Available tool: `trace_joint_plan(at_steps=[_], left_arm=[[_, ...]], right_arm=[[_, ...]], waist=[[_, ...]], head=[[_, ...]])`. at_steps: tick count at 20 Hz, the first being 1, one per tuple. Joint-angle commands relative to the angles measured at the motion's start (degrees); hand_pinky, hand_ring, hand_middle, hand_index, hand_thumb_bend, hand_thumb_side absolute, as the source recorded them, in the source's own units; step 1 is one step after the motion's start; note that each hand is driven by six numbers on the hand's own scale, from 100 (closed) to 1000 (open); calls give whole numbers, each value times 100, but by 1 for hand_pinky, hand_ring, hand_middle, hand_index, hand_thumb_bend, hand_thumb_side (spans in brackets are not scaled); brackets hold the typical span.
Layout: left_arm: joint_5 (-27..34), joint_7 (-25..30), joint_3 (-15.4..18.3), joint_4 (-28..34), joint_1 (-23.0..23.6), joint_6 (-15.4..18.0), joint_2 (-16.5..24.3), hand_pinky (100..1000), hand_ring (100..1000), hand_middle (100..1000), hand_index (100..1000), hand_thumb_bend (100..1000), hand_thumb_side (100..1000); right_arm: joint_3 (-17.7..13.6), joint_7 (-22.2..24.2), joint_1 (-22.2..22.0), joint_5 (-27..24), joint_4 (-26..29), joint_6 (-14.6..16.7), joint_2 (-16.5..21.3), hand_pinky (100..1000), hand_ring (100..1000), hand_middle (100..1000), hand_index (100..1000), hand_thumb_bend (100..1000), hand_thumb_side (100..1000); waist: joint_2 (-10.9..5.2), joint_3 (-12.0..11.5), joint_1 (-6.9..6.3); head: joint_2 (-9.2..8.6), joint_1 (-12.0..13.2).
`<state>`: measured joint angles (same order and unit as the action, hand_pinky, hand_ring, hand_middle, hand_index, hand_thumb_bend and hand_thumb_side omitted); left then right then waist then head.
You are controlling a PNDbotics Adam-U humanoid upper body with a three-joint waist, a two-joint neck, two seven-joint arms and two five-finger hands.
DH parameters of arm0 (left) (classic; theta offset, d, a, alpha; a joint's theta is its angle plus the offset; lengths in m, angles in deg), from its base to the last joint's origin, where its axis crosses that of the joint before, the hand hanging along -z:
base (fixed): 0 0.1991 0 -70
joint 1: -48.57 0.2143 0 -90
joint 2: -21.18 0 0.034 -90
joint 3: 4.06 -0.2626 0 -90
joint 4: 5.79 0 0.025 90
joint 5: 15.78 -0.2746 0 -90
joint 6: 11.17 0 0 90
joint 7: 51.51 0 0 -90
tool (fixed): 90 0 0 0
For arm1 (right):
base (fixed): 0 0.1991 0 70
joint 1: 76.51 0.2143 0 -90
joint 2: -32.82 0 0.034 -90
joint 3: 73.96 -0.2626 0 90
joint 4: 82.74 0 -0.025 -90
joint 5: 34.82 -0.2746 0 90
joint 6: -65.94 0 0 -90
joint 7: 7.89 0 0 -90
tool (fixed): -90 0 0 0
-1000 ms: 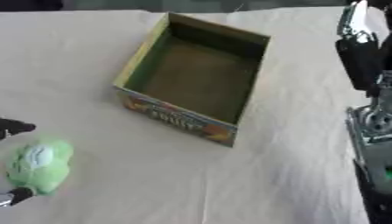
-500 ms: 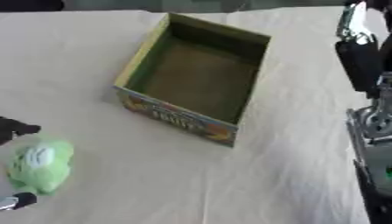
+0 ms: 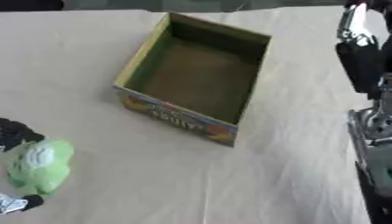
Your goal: Pick up objects on the table and place them in the box.
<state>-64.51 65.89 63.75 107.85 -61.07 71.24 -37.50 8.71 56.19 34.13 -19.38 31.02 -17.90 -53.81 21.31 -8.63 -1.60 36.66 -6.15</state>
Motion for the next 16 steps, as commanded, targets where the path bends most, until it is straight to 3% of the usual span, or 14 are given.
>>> trace_joint_plan(at_steps=[1, 6, 16], left_arm=[[-34, 78, 14, 95, -79, -63, 74, 964, 917, 793, 923, 602, 650], [-13, 126, 25, 95, -84, -203, 14, 933, 893, 764, 920, 553, 610], [152, -228, -6, 95, -100, -391, -50, 855, 822, 696, 820, 291, 394]], right_arm=[[2, 24, 30, -29, 83, 8, 38, 693, 761, 704, 824, 100, 518], [2, 29, 22, -33, 83, 8, 33, 694, 760, 699, 824, 100, 519], [4, 36, 8, -43, 83, -2, 20, 696, 759, 695, 825, 100, 523]], waist=[[-88, 8, 6], [-79, 17, 10], [-80, 30, 7]], head=[[-35, 33], [-33, 40], [-27, 59]])
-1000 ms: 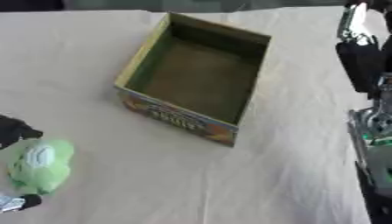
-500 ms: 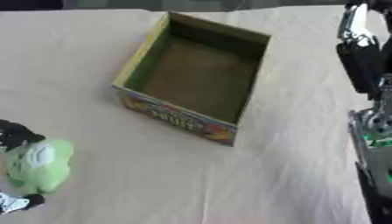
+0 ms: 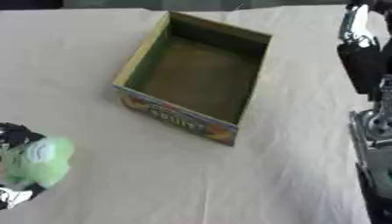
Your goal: Pick up objects on the table and place them in the box.
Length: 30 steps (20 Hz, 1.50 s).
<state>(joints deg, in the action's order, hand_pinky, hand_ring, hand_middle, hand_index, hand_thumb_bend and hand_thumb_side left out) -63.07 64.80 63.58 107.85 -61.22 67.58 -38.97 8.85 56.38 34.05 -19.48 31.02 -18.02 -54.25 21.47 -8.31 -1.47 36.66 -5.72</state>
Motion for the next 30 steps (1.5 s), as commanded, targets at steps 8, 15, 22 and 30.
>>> trace_joint_plan(at_steps=[8, 15, 22, 30], left_arm=[[9, -1156, 72, 95, -111, -261, 10, 762, 738, 610, 689, 125, 263], [52, -1690, 234, 95, -263, -243, -69, 756, 725, 596, 688, 100, 274], [206, -1848, 493, 95, -1026, -193, -207, 758, 722, 596, 690, 100, 303], [161, -1503, 415, 95, -2238, -196, -516, 766, 728, 600, 691, 100, 311]], right_arm=[[-17, 23, -2, -37, 83, -10, 50, 697, 758, 693, 825, 100, 523], [-28, 27, -9, -28, 83, -15, 66, 698, 757, 691, 826, 100, 524], [-31, 12, 19, -19, 83, 2, 115, 699, 756, 692, 826, 100, 524], [-16, 14, 69, -16, 83, 42, 178, 699, 757, 693, 826, 100, 526]], waist=[[-98, -4, -9], [-100, -12, -14], [-105, -15, -33], [-107, -1, -67]], head=[[-28, 17], [-70, 4], [-167, -24], [-148, -34]])
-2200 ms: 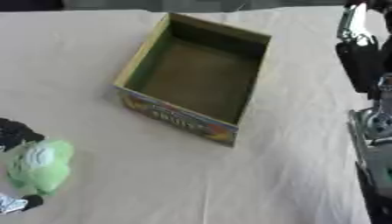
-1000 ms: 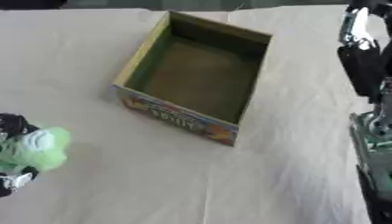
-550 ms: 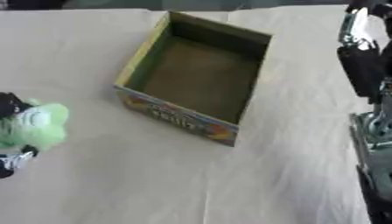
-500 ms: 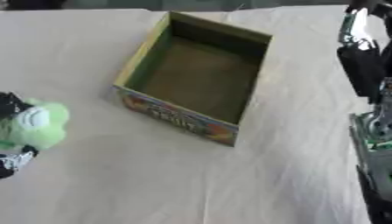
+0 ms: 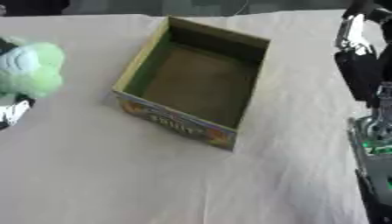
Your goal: Pick up objects on the table and place them in the box.
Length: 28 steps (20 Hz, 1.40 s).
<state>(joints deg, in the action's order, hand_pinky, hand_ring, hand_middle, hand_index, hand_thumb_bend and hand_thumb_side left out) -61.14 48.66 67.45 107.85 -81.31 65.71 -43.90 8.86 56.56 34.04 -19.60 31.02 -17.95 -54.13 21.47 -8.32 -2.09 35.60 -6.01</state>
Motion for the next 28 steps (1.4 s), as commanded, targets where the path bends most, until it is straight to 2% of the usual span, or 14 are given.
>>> trace_joint_plan(at_steps=[1, 4, 6, 10, 13, 20, 28], left_arm=[[-53, 154, 22, 95, -349, -14, -97, 766, 728, 601, 691, 100, 310], [-136, 266, 5, 51, -705, 25, -428, 767, 728, 601, 691, 100, 310], [-228, 320, -37, -111, -963, 165, -738, 769, 731, 603, 692, 100, 312], [-636, 328, -91, -651, -1480, 517, -1476, 770, 735, 608, 693, 100, 314], [-1053, 264, -74, -1103, -1781, 651, -1940, 771, 737, 610, 693, 100, 309], [-1762, 236, -165, -1942, -2098, 960, -2598, 772, 742, 615, 693, 100, 316], [-2343, 166, -227, -3082, -2260, 1339, -3118, 773, 743, 615, 703, 100, 327]], right_arm=[[-21, -14, 77, -5, 83, 42, 171, 699, 757, 694, 827, 100, 526], [-31, -61, 106, -10, 83, 66, 184, 699, 758, 697, 827, 100, 521], [-38, -105, 123, -15, 83, 80, 180, 699, 758, 697, 827, 100, 519], [-32, -149, 144, -18, 83, 101, 150, 700, 758, 696, 827, 100, 518], [-28, -154, 153, -14, 83, 112, 128, 701, 758, 695, 826, 100, 518], [-39, -186, 184, -9, 83, 138, 81, 701, 759, 695, 827, 100, 515], [16, -150, 228, -30, 83, 170, 11, 703, 760, 695, 827, 100, 514]], waist=[[-106, -3, -6], [-103, -19, -4], [-98, -26, 1], [-79, 18, 10], [-59, 60, 19], [-6, 107, 35], [86, 235, 67]], head=[[-34, -12], [-18, -27], [-42, -15], [-118, 49], [-166, 102], [-213, 56], [-328, 44]])
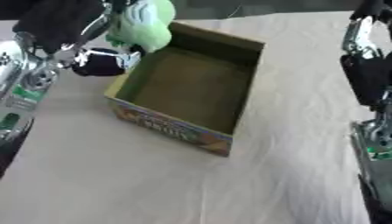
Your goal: Pick up objects on the table and place them in the box.
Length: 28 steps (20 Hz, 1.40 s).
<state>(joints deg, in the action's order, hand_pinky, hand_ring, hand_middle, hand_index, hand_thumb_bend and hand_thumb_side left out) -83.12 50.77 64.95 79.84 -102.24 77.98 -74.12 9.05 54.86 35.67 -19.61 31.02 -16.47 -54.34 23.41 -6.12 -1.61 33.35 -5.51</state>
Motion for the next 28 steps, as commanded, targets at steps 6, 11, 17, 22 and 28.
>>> trace_joint_plan(at_steps=[6, 11, 17, 22, 28], left_arm=[[-257, -248, 134, -1113, -390, 435, -370, 768, 737, 608, 700, 100, 346], [-531, -388, 214, -1441, -725, 540, -481, 771, 747, 614, 710, 100, 370], [-776, 163, 298, -1918, -957, 767, -600, 787, 778, 645, 725, 100, 385], [-857, 584, 391, -2246, -978, 959, -649, 824, 818, 704, 774, 100, 428], [-876, 838, 410, -2307, -925, 1073, -637, 845, 840, 733, 860, 100, 531]], right_arm=[[32, 77, 94, -36, 83, 12, -14, 705, 762, 693, 827, 100, 513], [89, 146, 163, -59, 83, 15, -58, 706, 763, 692, 827, 100, 513], [119, 179, 276, -89, 83, 48, -90, 706, 763, 691, 827, 100, 512], [125, 188, 309, -95, 83, 50, -117, 708, 764, 691, 827, 100, 510], [112, 176, 266, -77, 83, 16, -134, 710, 765, 689, 827, 100, 507]], waist=[[-11, 122, 27], [84, 285, 8], [186, 524, -30], [229, 608, -57], [239, 602, -73]], head=[[-196, 40], [-277, 125], [-373, 277], [-418, 299], [-398, 280]])
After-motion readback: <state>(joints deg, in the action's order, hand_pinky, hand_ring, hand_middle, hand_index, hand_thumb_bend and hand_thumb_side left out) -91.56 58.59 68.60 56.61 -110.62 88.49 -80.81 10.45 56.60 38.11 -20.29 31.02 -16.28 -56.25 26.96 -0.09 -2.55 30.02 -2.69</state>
